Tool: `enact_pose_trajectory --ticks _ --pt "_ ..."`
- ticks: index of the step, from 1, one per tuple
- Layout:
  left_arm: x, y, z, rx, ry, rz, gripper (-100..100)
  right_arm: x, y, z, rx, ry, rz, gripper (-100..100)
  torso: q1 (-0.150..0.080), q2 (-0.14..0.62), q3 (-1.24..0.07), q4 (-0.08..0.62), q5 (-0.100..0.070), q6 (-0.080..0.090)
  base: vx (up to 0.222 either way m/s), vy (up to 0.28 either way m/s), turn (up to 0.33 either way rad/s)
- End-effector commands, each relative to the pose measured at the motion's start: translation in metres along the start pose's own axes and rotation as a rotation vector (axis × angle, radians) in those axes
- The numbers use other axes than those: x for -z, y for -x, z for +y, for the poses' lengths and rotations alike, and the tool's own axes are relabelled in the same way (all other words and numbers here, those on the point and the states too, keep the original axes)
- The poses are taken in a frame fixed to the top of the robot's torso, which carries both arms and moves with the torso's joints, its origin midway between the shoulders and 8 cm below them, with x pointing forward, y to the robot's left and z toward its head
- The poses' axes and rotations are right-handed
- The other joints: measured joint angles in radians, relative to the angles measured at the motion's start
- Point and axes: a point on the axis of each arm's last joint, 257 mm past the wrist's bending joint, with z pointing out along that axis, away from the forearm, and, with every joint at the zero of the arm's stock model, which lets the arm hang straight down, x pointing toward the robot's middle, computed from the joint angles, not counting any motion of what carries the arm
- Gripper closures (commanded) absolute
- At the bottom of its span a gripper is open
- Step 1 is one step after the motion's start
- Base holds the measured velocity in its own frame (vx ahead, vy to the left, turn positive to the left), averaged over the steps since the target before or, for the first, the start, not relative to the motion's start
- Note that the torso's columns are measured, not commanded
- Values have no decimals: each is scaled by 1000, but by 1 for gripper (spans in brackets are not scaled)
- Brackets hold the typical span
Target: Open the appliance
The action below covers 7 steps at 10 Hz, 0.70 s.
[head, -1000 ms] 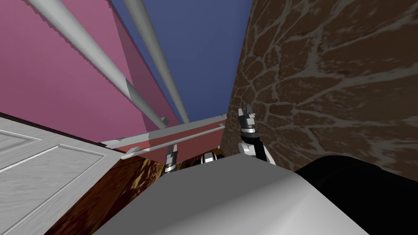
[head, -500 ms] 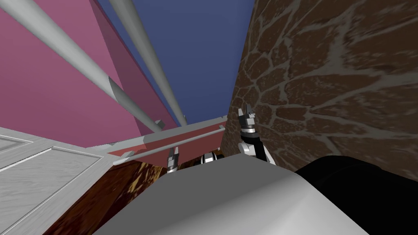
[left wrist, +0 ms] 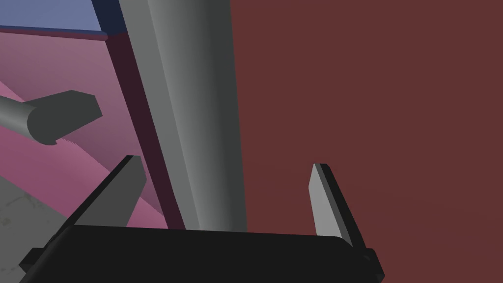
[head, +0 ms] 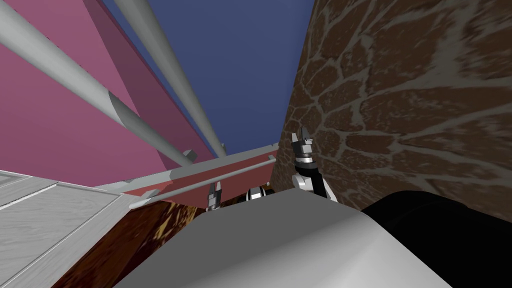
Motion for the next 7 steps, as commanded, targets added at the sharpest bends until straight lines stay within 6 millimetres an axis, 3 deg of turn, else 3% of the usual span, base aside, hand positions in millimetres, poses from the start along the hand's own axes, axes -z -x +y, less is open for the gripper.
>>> enact_pose_trajectory --ticks 1,5,6,7 --pt "-11 3 0 1 -1 0 -100 0 0 0 0 0 0 0 0 0 0 0 0 0 0 -16 8" --pt "-38 11 -1 2 -1 3 -100 0 0 0 0 0 0 0 0 -1 -1 0 0 0 -9 -25 7" --pt "-33 9 0 2 -3 2 -100 0 0 0 0 0 0 0 0 -1 -1 0 0 0 -4 -12 1" --pt "-23 7 0 2 -1 1 100 0 0 0 0 0 0 0 1 -1 -1 0 0 0 4 15 -7"
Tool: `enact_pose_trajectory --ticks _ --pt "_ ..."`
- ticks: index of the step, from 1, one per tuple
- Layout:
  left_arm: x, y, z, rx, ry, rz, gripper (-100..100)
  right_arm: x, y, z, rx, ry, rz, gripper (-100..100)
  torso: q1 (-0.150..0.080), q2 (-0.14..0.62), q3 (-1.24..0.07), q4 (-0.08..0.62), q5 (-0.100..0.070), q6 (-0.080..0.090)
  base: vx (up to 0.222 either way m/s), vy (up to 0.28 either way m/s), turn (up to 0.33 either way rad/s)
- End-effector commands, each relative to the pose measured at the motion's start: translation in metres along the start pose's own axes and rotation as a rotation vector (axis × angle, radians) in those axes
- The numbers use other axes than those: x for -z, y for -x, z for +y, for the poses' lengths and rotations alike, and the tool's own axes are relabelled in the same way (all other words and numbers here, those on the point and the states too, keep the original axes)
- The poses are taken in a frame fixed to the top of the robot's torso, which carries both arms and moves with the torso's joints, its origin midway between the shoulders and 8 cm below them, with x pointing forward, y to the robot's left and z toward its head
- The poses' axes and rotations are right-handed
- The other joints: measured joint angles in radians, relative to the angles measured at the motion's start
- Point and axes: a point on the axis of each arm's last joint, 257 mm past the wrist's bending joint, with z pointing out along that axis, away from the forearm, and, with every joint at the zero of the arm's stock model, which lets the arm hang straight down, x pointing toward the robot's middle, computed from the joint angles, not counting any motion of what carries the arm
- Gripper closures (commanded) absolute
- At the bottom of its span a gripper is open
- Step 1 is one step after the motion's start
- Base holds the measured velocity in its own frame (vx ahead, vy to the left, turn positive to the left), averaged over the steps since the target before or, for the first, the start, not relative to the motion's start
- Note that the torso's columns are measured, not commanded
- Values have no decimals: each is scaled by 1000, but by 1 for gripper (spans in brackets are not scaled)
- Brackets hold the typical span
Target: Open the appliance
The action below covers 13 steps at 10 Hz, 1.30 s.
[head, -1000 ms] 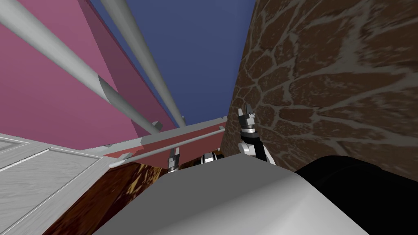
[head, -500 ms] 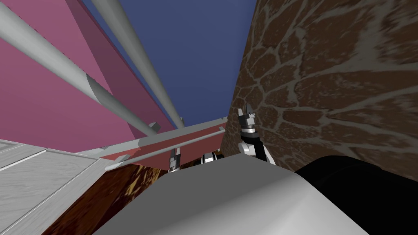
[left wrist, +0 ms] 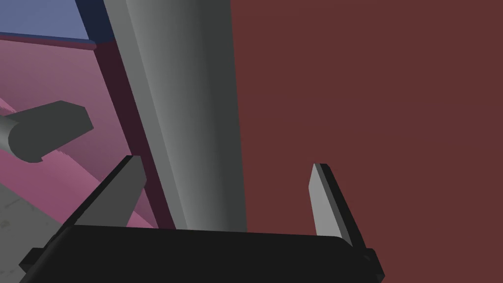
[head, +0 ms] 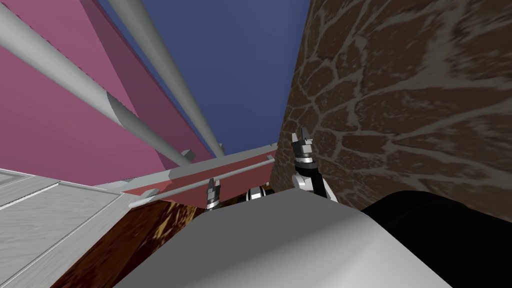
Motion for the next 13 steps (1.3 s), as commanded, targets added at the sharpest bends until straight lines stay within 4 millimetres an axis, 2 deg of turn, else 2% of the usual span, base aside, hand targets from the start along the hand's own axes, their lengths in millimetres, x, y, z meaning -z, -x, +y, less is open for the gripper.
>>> enact_pose_trajectory --ticks 1,3,4,5,6,13 --pt "15 -4 -1 -1 0 -1 100 0 0 0 0 0 0 0 2 -1 0 -1 1 0 9 34 -4" --pt "31 -9 -1 -1 0 -3 100 0 0 0 0 0 0 0 5 -8 -2 -7 6 1 5 26 -13" --pt "31 -9 -1 -1 0 -3 100 0 0 0 0 0 0 0 7 -9 -3 -9 7 0 6 19 4" --pt "22 -8 -9 1 -31 -2 100 0 0 0 0 0 0 0 7 -10 -3 -9 8 0 0 0 0" --pt "14 -6 -7 2 -25 4 100 0 0 0 0 0 0 0 6 -9 -3 -7 6 0 -107 -35 24" --pt "1 0 0 3 11 13 100 0 0 0 0 0 0 0 2 -4 -2 -4 3 0 -96 -31 16"
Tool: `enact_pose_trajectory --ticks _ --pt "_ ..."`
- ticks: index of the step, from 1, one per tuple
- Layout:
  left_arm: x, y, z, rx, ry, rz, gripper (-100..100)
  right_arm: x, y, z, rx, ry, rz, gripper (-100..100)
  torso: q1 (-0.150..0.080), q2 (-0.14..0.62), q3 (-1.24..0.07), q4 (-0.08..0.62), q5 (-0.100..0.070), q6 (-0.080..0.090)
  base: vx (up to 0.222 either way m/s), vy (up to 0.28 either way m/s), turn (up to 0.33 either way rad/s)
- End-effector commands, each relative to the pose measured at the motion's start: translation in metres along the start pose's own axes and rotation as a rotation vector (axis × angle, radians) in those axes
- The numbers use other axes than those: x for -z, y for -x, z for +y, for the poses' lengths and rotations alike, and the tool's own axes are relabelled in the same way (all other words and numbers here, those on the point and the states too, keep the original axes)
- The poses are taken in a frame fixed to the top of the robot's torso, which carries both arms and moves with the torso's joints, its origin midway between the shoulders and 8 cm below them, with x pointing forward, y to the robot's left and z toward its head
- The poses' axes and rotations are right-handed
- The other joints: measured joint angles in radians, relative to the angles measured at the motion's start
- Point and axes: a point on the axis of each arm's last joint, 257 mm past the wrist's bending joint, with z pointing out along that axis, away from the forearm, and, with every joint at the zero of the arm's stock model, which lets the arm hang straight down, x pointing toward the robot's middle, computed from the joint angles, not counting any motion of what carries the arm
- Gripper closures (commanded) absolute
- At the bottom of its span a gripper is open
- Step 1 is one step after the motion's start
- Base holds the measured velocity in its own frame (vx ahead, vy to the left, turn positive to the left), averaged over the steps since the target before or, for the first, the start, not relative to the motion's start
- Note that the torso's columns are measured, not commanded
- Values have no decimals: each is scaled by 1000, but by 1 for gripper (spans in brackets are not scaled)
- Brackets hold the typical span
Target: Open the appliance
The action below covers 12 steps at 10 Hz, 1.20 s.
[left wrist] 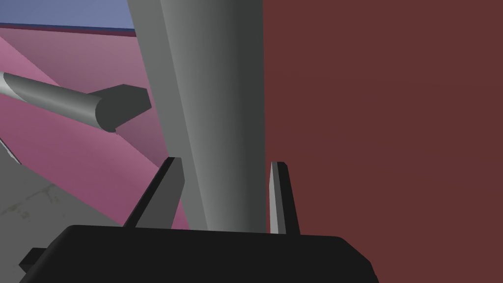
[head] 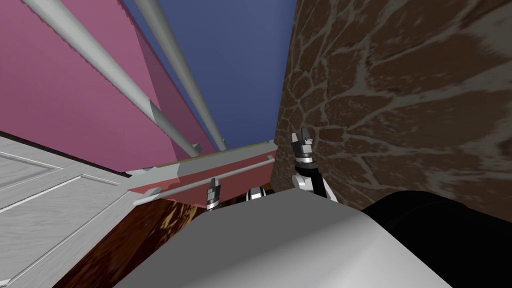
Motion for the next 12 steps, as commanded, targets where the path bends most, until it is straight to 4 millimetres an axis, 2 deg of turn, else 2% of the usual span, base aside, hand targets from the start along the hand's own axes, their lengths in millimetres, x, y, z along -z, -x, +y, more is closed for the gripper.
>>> enact_pose_trajectory --ticks 1,3,6,7,11,12 --pt "-2 3 6 0 32 3 100 0 0 0 0 0 0 0 -1 1 1 0 0 0 -97 -30 19" --pt "0 3 1 3 17 7 100 0 0 0 0 0 0 0 0 -1 -1 1 -1 0 -87 -18 20" --pt "4 4 0 6 22 12 100 0 0 0 0 0 0 0 -2 5 3 2 0 1 -190 -32 24" --pt "0 4 -3 5 9 11 100 0 0 0 0 0 0 0 -1 4 2 2 -1 0 -111 -11 2" --pt "14 4 -6 11 21 22 100 0 0 0 0 0 0 0 0 5 3 2 -1 -1 -175 -19 25" --pt "9 3 -8 13 7 23 100 0 0 0 0 0 0 0 1 6 4 2 -1 -1 -115 -11 1"
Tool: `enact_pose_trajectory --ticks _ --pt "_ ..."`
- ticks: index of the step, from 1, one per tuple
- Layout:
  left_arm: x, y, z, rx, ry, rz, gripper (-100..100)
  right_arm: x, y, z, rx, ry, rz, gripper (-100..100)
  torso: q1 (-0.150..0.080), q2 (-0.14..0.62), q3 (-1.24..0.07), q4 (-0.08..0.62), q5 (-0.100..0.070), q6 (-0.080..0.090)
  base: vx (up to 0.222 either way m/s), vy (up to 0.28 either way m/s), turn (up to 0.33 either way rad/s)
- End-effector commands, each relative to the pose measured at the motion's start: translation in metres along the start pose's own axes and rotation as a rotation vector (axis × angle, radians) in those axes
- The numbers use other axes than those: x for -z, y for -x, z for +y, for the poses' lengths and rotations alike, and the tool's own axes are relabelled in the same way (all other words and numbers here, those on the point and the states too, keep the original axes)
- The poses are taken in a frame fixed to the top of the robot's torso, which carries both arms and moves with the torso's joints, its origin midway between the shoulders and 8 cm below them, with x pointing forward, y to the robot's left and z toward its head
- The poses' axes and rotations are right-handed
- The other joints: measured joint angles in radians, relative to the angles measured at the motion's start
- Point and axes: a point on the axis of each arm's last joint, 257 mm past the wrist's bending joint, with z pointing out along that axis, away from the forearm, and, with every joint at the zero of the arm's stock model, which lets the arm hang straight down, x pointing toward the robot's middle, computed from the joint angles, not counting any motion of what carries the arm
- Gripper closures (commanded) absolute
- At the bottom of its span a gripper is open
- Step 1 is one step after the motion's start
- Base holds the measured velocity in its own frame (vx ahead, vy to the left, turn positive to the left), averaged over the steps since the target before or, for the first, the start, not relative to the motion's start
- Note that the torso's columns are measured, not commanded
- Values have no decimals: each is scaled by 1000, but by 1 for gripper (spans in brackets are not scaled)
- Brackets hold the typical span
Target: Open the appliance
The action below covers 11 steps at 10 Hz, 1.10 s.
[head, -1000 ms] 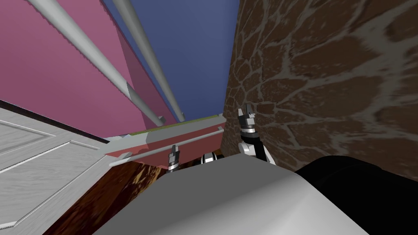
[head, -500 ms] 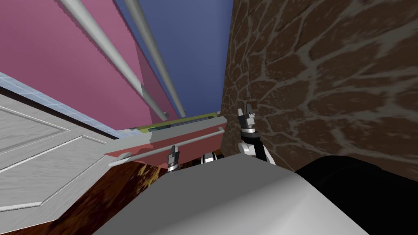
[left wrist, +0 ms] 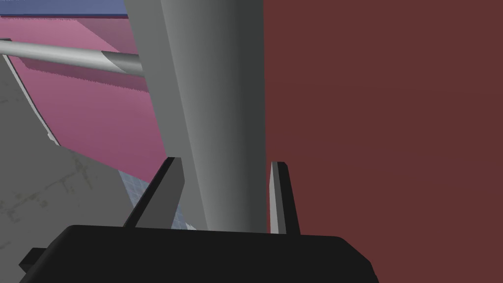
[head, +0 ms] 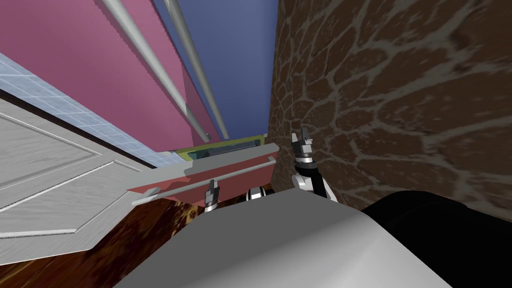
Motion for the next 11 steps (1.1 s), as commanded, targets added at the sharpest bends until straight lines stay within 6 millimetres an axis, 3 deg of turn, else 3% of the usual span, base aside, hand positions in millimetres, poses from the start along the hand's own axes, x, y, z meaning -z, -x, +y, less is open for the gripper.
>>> enact_pose_trajectory --ticks 1,4,5,11 --pt "6 -1 -1 2 7 4 100 0 0 0 0 0 0 0 0 -7 -4 1 -2 1 -132 -22 25" --pt "16 0 -4 5 11 10 100 0 0 0 0 0 0 0 -1 -1 0 0 -1 0 -201 -26 32" --pt "-3 7 -9 5 0 13 -100 0 0 0 0 0 0 0 -1 -2 -2 1 -1 0 -124 -54 22" --pt "-46 30 -23 7 1 20 -100 1 -2 -1 -7 -2 0 0 -10 -1 -3 3 -3 4 -33 -38 14"
